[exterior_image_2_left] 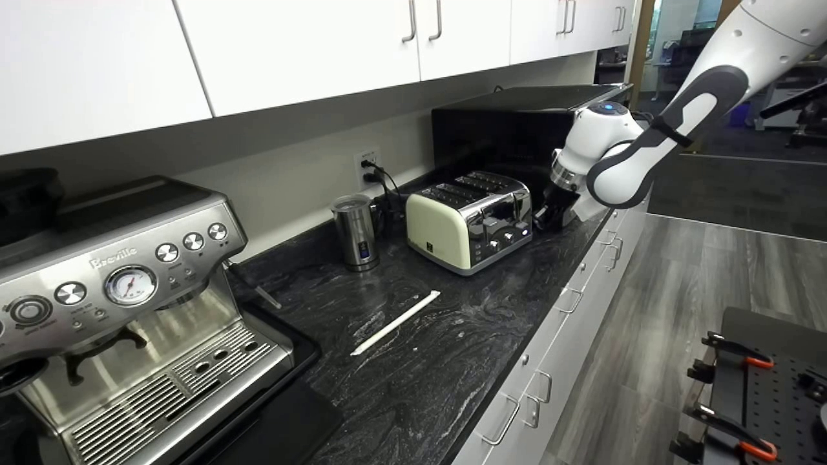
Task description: Flip up the toaster switch on the right
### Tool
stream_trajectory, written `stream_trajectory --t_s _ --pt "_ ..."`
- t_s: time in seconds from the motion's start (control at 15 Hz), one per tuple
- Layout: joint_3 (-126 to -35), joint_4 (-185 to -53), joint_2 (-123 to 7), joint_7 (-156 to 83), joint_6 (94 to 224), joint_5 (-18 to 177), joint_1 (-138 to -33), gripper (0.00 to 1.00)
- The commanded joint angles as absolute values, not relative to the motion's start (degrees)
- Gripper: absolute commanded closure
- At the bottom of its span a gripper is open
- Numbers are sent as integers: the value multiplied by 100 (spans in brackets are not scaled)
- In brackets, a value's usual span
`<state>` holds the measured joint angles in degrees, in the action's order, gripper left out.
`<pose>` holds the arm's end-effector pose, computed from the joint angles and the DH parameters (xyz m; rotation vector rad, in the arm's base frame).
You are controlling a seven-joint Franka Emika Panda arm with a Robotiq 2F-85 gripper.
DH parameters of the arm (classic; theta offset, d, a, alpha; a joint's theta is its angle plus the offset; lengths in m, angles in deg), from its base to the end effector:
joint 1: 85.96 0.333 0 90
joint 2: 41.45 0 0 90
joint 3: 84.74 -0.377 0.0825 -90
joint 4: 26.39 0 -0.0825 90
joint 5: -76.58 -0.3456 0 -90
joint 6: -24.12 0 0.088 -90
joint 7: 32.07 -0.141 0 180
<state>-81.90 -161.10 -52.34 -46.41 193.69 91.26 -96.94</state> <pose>0.5395 -0.1161 0.3548 2.9494 -0.3651 0.6258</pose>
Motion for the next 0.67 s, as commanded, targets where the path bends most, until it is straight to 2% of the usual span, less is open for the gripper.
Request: stream_trajectory --t_s 0.0,0.33,0.6 --pt "-8088 -15956 -5422 -4219 19356 8423 -9514 100" --pt "-8577 -15795 -5590 -3448 19420 7233 -9865 100" --pt "-8553 -15592 -5739 -3386 19415 6869 -9900 100"
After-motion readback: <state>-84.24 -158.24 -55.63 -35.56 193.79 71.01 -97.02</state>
